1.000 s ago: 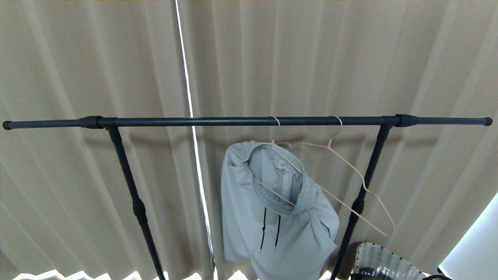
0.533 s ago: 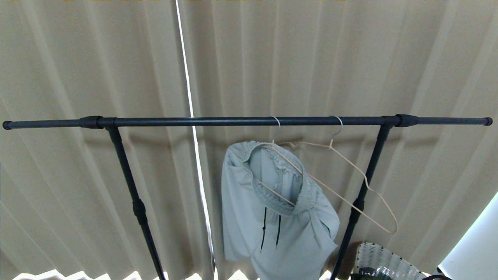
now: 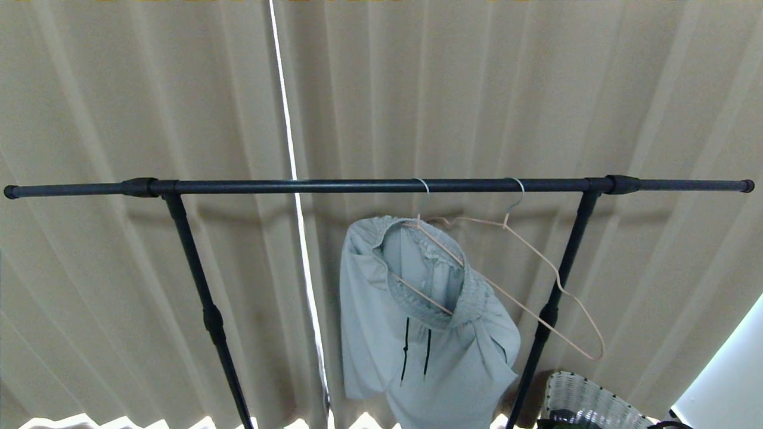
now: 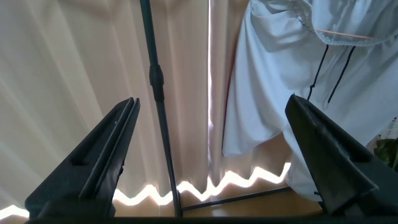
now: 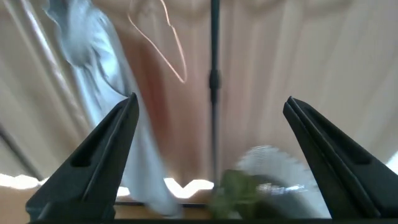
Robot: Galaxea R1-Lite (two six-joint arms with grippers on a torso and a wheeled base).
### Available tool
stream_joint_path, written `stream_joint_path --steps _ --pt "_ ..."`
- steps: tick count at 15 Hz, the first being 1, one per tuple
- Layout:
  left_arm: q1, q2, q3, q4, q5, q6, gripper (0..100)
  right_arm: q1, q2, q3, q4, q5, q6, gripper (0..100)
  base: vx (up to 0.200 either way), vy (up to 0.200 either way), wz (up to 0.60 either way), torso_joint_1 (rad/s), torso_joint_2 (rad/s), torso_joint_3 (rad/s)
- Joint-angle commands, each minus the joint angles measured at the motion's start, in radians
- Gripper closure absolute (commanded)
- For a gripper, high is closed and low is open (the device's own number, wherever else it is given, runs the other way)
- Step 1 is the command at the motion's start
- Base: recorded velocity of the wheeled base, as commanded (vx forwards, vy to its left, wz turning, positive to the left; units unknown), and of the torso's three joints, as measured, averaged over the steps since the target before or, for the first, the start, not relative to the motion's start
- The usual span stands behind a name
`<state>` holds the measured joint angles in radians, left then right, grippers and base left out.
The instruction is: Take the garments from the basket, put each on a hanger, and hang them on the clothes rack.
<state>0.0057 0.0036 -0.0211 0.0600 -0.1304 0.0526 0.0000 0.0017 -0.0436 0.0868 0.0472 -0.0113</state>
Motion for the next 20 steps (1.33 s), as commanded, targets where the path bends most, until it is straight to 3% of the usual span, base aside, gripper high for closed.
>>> stream_joint_path --steps 1,3,5,11,20 --pt "0.000 -0.001 0.000 0.000 0.000 0.000 0 -0.003 -0.002 0.018 -0.010 0.013 -0.078 0 0.000 0.000 0.00 0.000 0.00 0.000" --pt "0.000 -0.001 0.000 0.000 0.000 0.000 0 -0.003 -0.002 0.019 -0.013 0.117 -0.036 0 0.000 0.000 0.00 0.000 0.00 0.000" --pt "0.000 -0.001 0.000 0.000 0.000 0.000 0 -0.003 -0.002 0.021 -0.016 0.056 -0.016 0 0.000 0.000 0.00 0.000 0.00 0.000" --pt "0.000 -0.001 0.000 0.000 0.000 0.001 0 -0.003 -0.002 0.028 -0.042 0.056 -0.010 0 0.000 0.000 0.00 0.000 0.00 0.000" --pt "0.000 -0.001 0.000 0.000 0.000 0.001 0 -0.003 -0.002 0.028 -0.042 0.056 -0.007 0 -0.200 0.000 0.00 0.003 0.00 0.000"
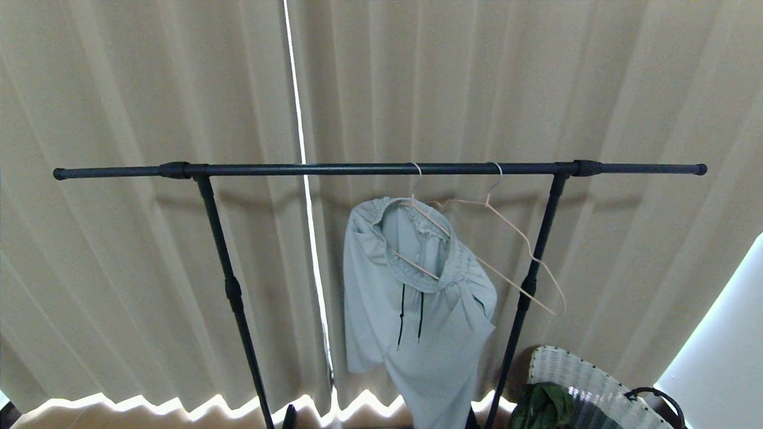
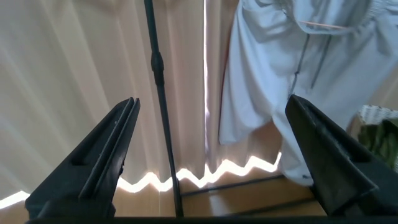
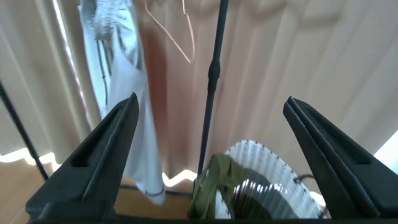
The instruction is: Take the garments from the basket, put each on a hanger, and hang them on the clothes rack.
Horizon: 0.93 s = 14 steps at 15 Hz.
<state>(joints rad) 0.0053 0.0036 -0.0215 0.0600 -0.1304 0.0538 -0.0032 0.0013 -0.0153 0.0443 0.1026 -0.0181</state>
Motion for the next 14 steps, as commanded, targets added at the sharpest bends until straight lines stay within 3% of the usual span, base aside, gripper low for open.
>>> stream_joint_path --steps 1,3,14 --pt "0.001 -0.001 0.000 0.000 0.000 0.000 0 0.000 -0.001 0.000 0.000 0.000 0.000 0 -0.200 0.000 0.00 0.002 0.00 0.007" --pt "0.001 -0.001 0.000 0.000 0.002 -0.002 0 0.000 -0.001 0.000 0.000 0.000 0.000 0 -0.200 0.000 0.00 0.000 0.00 0.000" --pt "0.001 -0.001 0.000 0.000 0.000 -0.002 0 0.000 -0.001 0.000 0.000 0.000 -0.002 0 0.000 0.000 0.00 0.000 0.00 0.000"
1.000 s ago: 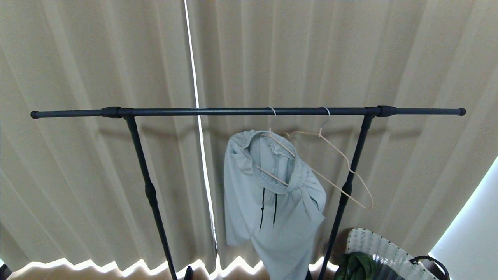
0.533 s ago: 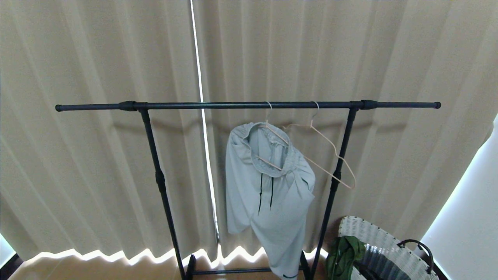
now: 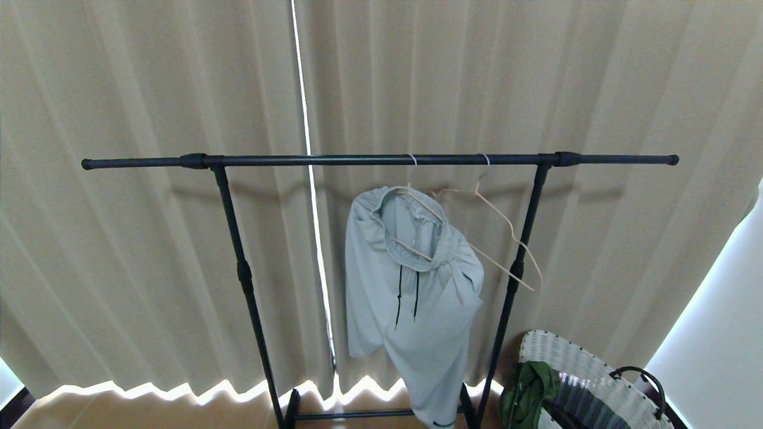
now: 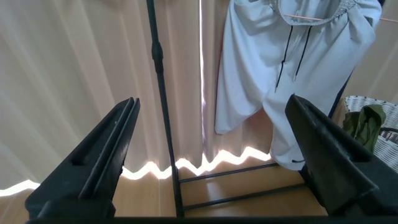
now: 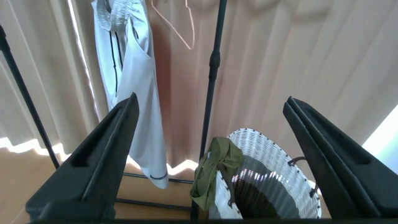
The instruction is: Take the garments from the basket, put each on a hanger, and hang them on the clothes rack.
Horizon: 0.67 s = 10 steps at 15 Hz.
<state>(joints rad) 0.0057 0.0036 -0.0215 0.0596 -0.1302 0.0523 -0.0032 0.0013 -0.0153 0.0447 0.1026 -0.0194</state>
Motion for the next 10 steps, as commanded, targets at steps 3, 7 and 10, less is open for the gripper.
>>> stream_joint_path --steps 3,7,10 --pt "0.000 -0.001 -0.002 0.000 0.001 -0.006 0 0.000 -0.001 0.000 0.000 0.000 0.001 0 0.000 0.000 0.00 -0.054 0.12 0.058" --pt "0.000 -0.002 -0.002 0.000 0.006 -0.019 0 0.000 -0.001 0.000 0.000 0.000 0.001 0 0.000 0.000 0.00 -0.209 0.47 0.254" --pt "0.000 -0.001 -0.002 0.000 0.006 -0.019 0 0.000 -0.001 0.000 0.000 0.000 0.001 0 0.000 0.000 0.00 -0.227 0.51 0.282"
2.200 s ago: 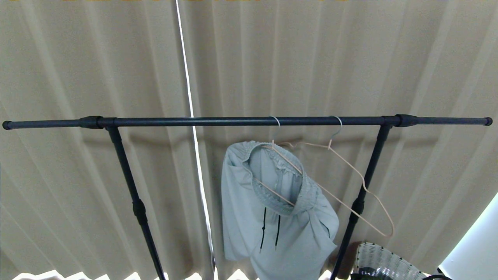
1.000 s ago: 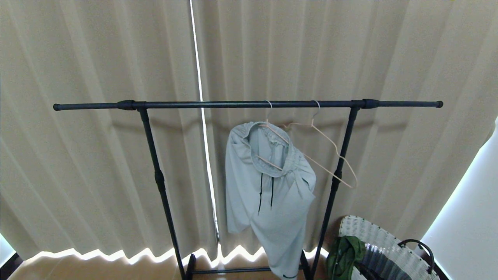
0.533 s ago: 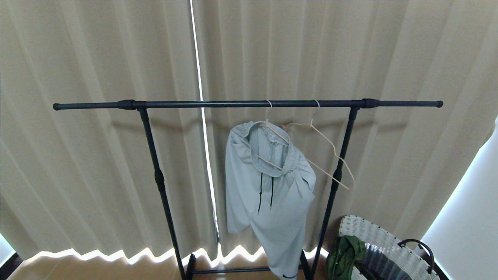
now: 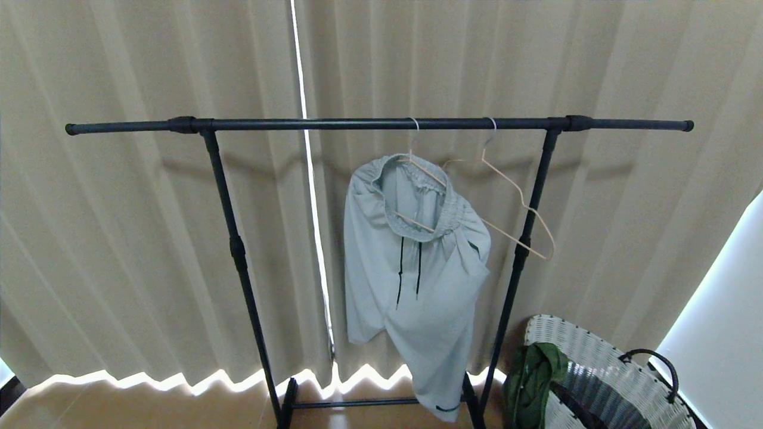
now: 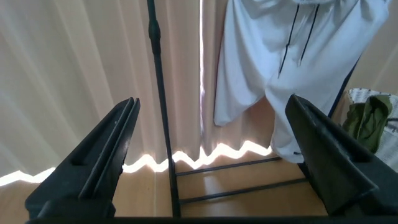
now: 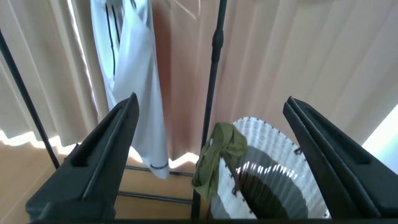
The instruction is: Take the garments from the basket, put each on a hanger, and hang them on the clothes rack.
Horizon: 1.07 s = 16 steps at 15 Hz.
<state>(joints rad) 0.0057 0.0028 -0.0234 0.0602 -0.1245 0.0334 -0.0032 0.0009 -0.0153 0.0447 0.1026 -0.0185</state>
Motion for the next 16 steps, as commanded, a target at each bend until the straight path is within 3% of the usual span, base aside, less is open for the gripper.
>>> stream_joint_path --steps 1,16 --pt "0.000 0.000 0.000 0.000 0.000 0.000 0 0.000 -0.001 0.000 0.000 0.000 0.000 0 0.000 0.000 0.00 -0.227 0.51 0.290" --pt "0.000 0.000 0.000 0.000 0.000 0.002 0 0.000 -0.001 0.000 0.000 -0.001 0.000 0 0.000 0.000 0.00 -0.186 0.47 0.289"
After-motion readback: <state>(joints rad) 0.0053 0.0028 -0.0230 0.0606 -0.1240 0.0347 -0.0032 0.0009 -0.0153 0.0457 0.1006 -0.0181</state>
